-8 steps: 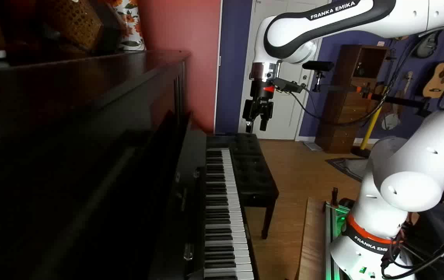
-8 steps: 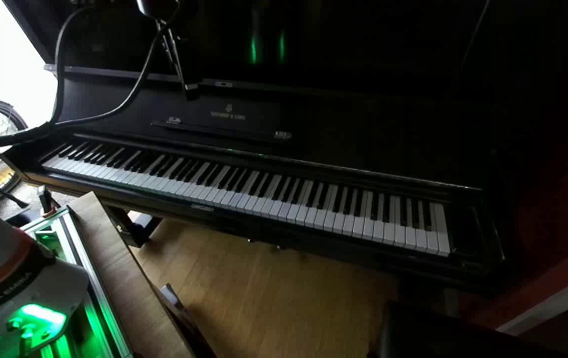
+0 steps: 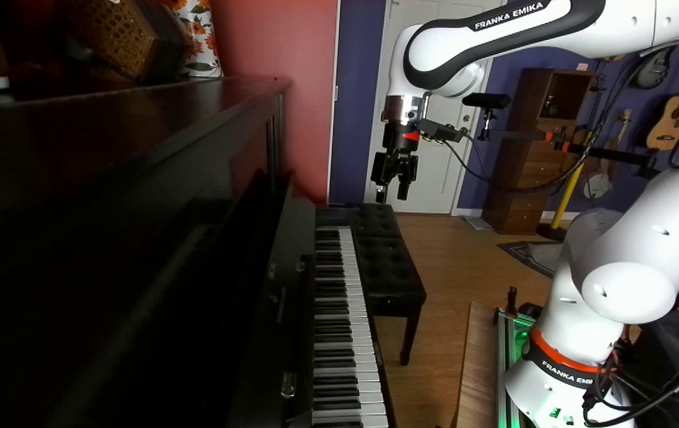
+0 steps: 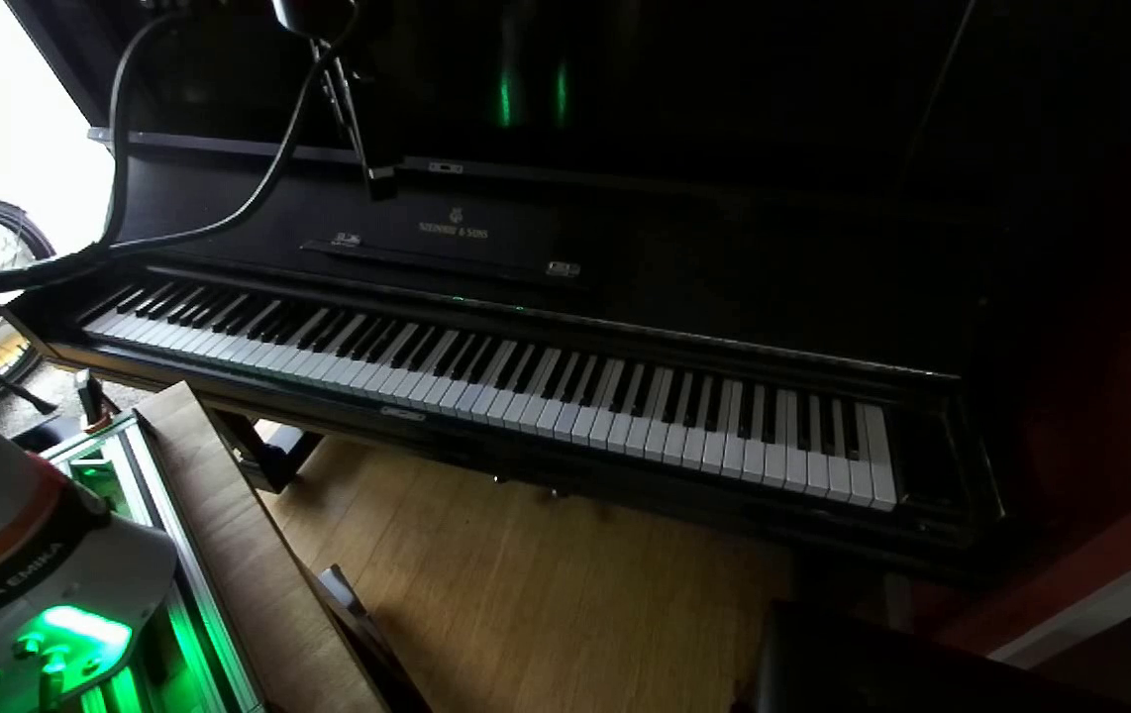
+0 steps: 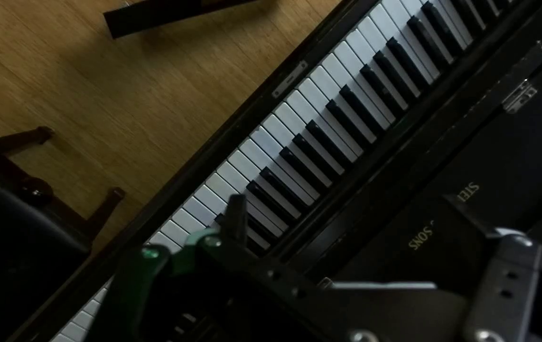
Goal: Push a black key on the right side of the piano
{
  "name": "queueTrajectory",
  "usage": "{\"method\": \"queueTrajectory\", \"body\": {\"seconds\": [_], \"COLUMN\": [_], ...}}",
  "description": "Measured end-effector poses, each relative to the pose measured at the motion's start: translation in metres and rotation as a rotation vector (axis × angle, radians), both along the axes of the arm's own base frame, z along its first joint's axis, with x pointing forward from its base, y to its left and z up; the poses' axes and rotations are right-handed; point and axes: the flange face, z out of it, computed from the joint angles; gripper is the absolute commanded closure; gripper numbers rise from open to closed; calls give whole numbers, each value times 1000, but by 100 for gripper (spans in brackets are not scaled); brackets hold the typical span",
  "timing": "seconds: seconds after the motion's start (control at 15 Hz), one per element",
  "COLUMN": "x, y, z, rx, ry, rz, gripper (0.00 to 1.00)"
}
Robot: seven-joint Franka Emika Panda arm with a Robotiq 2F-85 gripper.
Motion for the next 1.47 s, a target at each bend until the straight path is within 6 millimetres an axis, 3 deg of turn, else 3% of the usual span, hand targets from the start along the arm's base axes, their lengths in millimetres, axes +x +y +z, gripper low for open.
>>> {"method": "queueTrajectory", "body": {"seconds": [0.4, 0.8, 1.0, 1.2, 1.47], "x": [0, 19, 40, 50, 51], "y": [-9, -115, -154, -162, -163], "z": [-2, -20, -38, -47, -44], "rx": [-9, -210, -251, -259, -262], "ry": [7, -24, -70, -60, -66], "rz": [-17, -93, -79, -72, -72], "gripper": [0, 0, 0, 0, 0]}}
